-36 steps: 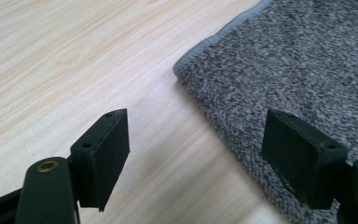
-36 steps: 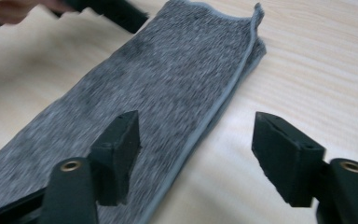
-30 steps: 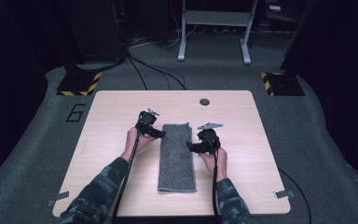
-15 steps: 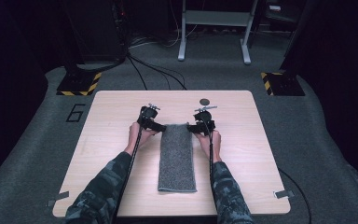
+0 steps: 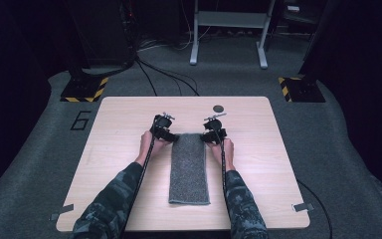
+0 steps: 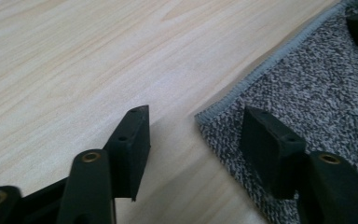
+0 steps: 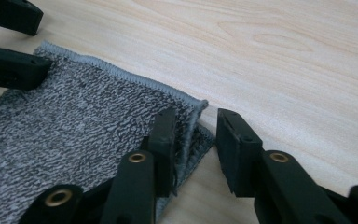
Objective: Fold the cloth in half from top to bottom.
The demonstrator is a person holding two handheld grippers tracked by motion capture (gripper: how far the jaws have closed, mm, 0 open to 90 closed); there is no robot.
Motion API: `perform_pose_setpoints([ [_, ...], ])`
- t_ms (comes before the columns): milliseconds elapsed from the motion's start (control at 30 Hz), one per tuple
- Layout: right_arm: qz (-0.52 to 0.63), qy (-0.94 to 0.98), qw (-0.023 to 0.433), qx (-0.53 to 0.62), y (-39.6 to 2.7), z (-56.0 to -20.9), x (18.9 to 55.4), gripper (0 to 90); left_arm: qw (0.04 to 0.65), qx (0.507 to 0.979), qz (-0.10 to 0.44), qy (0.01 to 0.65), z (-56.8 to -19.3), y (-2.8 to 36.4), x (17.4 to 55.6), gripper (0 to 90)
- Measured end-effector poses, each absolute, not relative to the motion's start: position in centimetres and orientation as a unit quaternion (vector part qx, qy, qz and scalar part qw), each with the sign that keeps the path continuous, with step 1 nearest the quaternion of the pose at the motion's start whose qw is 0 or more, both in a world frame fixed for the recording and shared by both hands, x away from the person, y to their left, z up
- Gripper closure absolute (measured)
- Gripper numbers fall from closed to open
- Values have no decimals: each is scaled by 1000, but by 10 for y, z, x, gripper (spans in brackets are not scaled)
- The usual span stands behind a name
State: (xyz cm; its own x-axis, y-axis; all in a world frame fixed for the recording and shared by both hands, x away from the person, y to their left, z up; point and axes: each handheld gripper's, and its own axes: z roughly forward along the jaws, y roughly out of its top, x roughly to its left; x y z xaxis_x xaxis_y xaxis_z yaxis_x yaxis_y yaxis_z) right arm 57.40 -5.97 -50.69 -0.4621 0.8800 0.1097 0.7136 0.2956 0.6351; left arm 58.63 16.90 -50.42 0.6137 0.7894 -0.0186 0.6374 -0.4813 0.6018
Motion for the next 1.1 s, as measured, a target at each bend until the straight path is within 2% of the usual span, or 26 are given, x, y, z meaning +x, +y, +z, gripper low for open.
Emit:
perform_pose_setpoints([
  [133,303,805,140,491,-58,-506,573,752,296,852,137,409,-505,166,582,505],
  [300,303,808,132,487,-56,-506,572,839,315,851,141,397,-508,165,574,663],
  [367,302,810,134,485,-55,-506,572,853,316,851,140,396,-508,165,574,694],
  [533,294,816,140,478,-52,-505,570,871,317,854,134,391,-507,161,572,839],
  [933,315,807,154,475,-55,-504,564,886,325,848,137,396,-500,166,570,874],
  [1100,326,802,162,474,-56,-491,564,885,337,841,164,389,-484,171,570,874],
])
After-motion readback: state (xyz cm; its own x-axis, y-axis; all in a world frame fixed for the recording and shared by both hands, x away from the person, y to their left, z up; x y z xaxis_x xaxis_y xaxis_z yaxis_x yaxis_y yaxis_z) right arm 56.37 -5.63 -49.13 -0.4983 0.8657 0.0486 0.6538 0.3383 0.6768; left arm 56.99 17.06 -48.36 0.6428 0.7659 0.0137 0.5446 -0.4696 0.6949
